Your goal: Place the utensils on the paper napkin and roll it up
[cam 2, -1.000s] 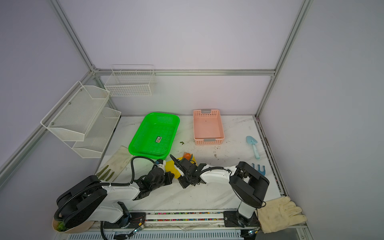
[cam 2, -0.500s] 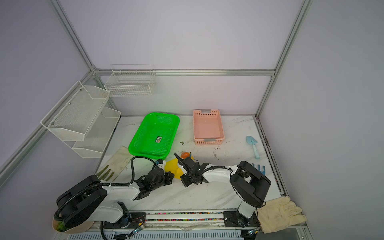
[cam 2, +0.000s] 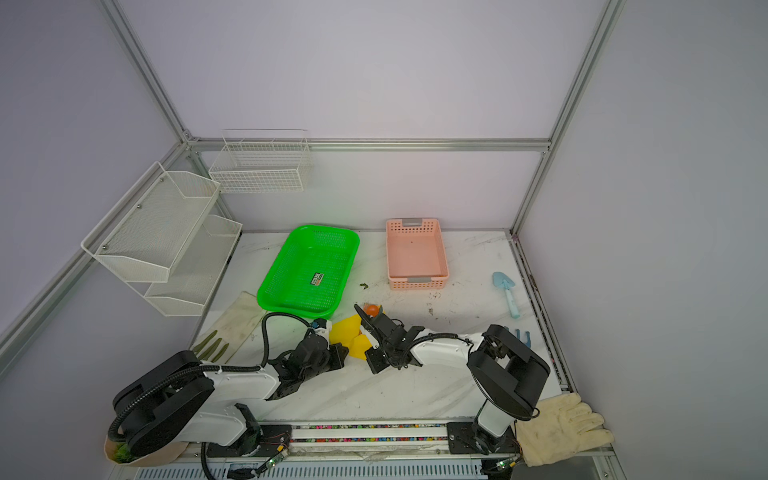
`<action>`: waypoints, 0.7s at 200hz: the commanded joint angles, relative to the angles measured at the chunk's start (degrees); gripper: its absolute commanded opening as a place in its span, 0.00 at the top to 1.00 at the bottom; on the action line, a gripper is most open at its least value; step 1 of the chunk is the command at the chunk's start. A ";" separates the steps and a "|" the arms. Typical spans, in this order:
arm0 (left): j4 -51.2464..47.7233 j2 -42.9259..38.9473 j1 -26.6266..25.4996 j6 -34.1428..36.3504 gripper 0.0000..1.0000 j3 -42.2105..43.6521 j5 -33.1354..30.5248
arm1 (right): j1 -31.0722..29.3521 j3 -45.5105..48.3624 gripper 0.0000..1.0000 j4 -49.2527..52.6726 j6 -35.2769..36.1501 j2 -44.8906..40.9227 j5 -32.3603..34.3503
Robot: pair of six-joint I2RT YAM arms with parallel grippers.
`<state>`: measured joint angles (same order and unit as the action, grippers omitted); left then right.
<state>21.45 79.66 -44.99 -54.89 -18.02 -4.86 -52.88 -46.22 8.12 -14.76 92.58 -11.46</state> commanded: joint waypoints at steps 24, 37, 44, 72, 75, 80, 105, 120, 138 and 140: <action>-2.23 0.64 0.47 1.02 1.00 -3.47 -0.34 | 1.40 1.19 1.00 -0.36 -1.36 0.42 0.66; -2.29 0.71 0.50 1.02 1.00 -3.51 -0.31 | 1.64 1.31 1.00 -0.34 -1.50 0.76 0.40; -2.34 0.75 0.46 0.99 1.00 -3.47 -0.32 | 1.73 1.38 1.00 -0.39 -1.57 0.76 0.51; -2.50 0.63 0.47 1.02 1.00 -3.52 -0.41 | 1.82 1.47 1.00 -0.30 -1.72 -0.19 0.17; -2.53 0.66 0.45 1.02 1.00 -3.55 -0.41 | 1.82 1.56 1.00 -0.28 -1.74 -0.20 0.13; -2.59 0.63 0.49 1.02 1.00 -3.55 -0.37 | 1.82 1.68 1.00 -0.29 -1.82 -0.19 0.13; -2.48 0.84 0.59 1.02 1.00 -3.71 -0.41 | 1.91 2.52 1.00 -0.43 -2.01 1.44 -0.31; -2.56 0.77 0.48 1.10 1.00 -3.94 -0.41 | 1.96 2.70 1.00 -0.59 -2.31 2.01 -0.55; -2.65 0.76 0.54 1.19 1.00 -3.93 -0.32 | 1.91 2.56 1.00 -0.74 -2.88 0.59 -0.84; -2.67 0.81 0.52 1.19 1.00 -3.95 -0.32 | 1.86 2.54 1.00 -0.67 -2.85 0.37 -0.84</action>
<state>20.99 79.77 -44.99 -54.87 -18.39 -4.86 -51.13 -44.97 6.98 -16.45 92.71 -11.90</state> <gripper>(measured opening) 0.047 0.045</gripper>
